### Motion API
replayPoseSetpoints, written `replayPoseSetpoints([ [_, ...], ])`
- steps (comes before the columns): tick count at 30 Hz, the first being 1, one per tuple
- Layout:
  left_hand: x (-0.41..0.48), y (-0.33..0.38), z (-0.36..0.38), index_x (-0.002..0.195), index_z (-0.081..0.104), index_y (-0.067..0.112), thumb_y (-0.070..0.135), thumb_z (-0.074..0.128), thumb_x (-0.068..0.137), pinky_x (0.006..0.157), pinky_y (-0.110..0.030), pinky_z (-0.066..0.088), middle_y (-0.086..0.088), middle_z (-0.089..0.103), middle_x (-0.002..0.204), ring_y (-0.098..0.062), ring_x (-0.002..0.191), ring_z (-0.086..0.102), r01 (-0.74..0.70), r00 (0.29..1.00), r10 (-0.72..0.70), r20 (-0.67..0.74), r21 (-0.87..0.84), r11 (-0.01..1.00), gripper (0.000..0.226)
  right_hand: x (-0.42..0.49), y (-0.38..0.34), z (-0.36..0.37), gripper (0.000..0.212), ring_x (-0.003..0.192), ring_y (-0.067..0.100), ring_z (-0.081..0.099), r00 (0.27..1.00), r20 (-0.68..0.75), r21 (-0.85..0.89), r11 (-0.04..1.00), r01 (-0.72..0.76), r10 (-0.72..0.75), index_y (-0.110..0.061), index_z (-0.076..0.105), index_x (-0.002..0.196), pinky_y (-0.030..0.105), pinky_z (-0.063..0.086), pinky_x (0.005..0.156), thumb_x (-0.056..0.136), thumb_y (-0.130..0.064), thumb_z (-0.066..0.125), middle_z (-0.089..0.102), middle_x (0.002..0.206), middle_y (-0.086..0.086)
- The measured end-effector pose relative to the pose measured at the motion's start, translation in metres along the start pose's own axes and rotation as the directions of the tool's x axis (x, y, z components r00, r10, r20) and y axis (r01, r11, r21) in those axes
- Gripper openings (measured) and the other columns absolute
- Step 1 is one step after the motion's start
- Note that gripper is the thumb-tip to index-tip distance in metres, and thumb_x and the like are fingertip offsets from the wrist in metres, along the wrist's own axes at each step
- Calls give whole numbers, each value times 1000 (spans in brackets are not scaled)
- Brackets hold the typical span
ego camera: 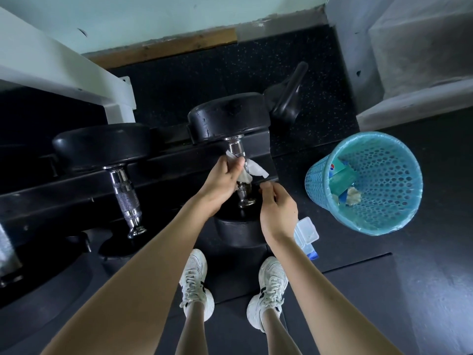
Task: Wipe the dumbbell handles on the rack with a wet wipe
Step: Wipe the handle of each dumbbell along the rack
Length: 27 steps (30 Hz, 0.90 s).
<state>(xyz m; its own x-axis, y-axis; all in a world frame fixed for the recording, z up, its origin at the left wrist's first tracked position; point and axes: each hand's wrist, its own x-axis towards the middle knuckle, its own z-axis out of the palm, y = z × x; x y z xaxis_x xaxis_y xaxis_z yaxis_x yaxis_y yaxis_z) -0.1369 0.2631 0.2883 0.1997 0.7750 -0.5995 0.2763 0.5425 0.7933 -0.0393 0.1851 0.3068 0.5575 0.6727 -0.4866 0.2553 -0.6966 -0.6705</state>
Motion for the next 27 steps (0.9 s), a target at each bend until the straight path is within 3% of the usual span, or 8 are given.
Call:
replayPoseSetpoints([
  [4, 14, 10, -1, 105, 59, 1, 47, 41, 96, 79, -37, 44, -15, 65, 98, -28, 89, 58, 58, 997, -70, -36, -260, 964, 50, -1, 0, -2, 29, 74, 23, 51, 1000, -3, 17, 1000, 17, -17, -5, 61, 79, 35, 39, 66, 95, -20, 43, 54, 64, 1],
  [8, 15, 9, -2, 107, 57, 9, 40, 39, 98, 88, -25, 49, -5, 64, 101, -15, 96, 62, 56, 998, -51, 24, -320, 946, 37, 0, 2, 1, 27, 74, 25, 53, 999, -25, 6, 1000, 30, -30, -6, 61, 78, 38, 43, 68, 93, -19, 43, 56, 64, 3],
  [13, 11, 4, -1, 126, 49, 8, 43, 45, 94, 96, -29, 45, -1, 62, 108, -16, 108, 58, 166, 985, -135, 108, -381, 909, 48, 2, 5, 3, 28, 73, 22, 51, 999, -32, -38, 999, 14, -16, -9, 56, 69, 32, 37, 60, 92, -20, 44, 55, 64, 2],
  [17, 7, 7, 2, 112, 50, 4, 42, 43, 97, 74, -29, 50, -5, 62, 90, -19, 85, 60, 151, 987, -138, 77, -196, 969, 41, 3, 4, 3, 26, 77, 21, 54, 1000, -22, -53, 999, -8, 7, -12, 60, 74, 33, 40, 64, 93, -23, 45, 61, 72, 5],
  [21, 15, -9, 2, 103, 53, -6, 74, 45, 72, 76, -38, 51, -12, 69, 99, -27, 85, 63, 168, 981, -172, 85, 56, 984, 86, 4, 5, 4, 26, 76, 22, 55, 1000, -20, -52, 998, -18, 17, -11, 59, 72, 33, 39, 62, 92, -22, 45, 61, 72, 6],
  [22, 15, -11, 2, 104, 53, -4, 75, 44, 71, 77, -39, 51, -10, 69, 100, -26, 83, 62, 198, 974, -208, 89, 109, 974, 86, 5, 4, 5, 26, 74, 22, 54, 1000, -11, -46, 999, -23, 22, -12, 57, 70, 32, 37, 61, 91, -20, 45, 61, 72, 6],
  [25, -8, 7, 4, 91, 53, 2, 39, 38, 99, 70, -28, 49, -5, 66, 73, -16, 64, 55, 215, 959, -249, 139, 218, 952, 41, 5, 3, 3, 24, 72, 21, 51, 1000, 13, -59, 998, -28, 28, -15, 55, 71, 30, 31, 60, 91, -19, 43, 59, 72, 6],
  [27, -17, 5, 6, 88, 51, 3, 24, 34, 103, 62, -21, 48, -3, 57, 67, -14, 61, 53, 208, 956, -257, 139, 290, 934, 31, 5, 4, 2, 23, 76, 22, 53, 999, 33, -51, 998, -21, 22, -16, 59, 78, 29, 32, 62, 93, -20, 42, 62, 76, 7],
])
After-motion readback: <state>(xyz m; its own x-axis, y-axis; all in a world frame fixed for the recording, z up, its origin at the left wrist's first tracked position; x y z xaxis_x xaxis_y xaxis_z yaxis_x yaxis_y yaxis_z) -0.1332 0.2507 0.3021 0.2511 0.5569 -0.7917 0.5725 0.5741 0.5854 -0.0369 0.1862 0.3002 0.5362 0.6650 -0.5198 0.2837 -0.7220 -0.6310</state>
